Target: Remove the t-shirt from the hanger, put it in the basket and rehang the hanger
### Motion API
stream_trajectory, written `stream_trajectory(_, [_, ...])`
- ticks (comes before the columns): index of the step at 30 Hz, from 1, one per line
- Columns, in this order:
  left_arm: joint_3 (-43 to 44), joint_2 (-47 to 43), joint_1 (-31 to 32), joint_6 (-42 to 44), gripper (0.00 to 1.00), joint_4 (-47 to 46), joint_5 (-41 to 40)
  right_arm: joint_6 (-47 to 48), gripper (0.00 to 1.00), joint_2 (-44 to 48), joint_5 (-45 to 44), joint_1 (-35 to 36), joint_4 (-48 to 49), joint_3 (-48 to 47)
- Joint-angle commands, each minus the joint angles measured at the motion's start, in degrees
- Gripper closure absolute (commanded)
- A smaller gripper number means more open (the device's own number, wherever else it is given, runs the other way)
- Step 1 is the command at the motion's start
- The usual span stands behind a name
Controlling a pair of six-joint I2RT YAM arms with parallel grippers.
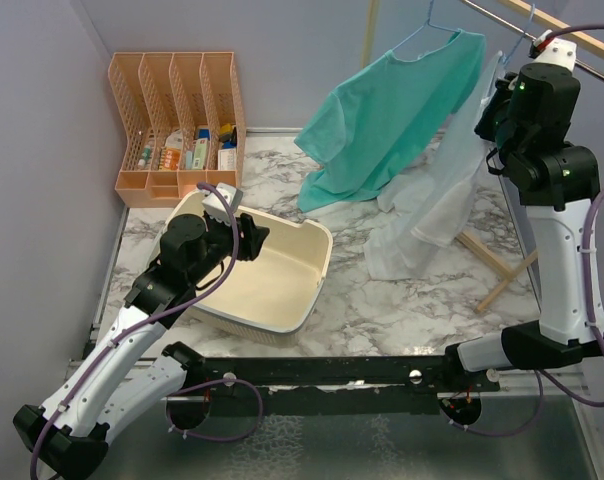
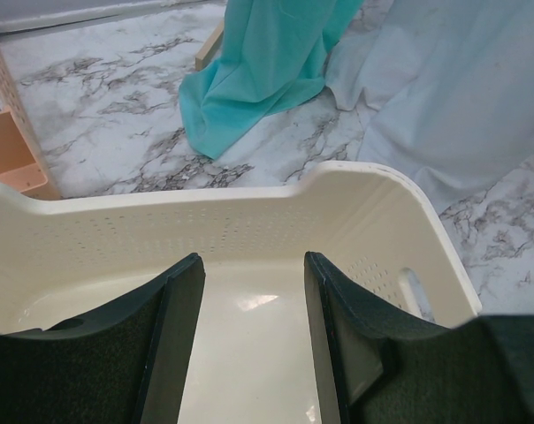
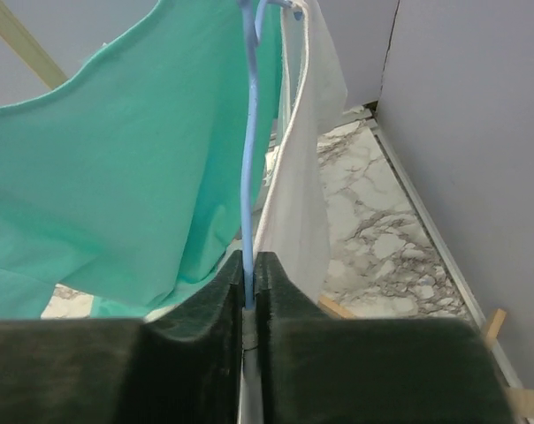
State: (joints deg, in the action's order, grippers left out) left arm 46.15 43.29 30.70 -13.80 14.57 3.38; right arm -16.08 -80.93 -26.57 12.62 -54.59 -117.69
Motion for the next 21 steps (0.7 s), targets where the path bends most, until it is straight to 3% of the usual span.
stream_trajectory(1, [-0.62, -0.37, -0.46, -0.71, 0.48, -1.80, 1.20, 1.14, 0.99, 1.16, -0.90, -0.32, 1.41, 1.08])
stream_trajectory(15, [-0.68, -0.41, -0.97, -0.69, 0.48, -2.10, 2.33, 6.67, 0.99, 5.34, 1.87, -0.32, 12.79, 0.99])
stream_trajectory(21, [-1.04, -1.22, -1.17, -0.54, 0.48, -2.69, 2.74, 7.68, 0.99, 9.03, 4.33, -0.30, 16.96, 5.36])
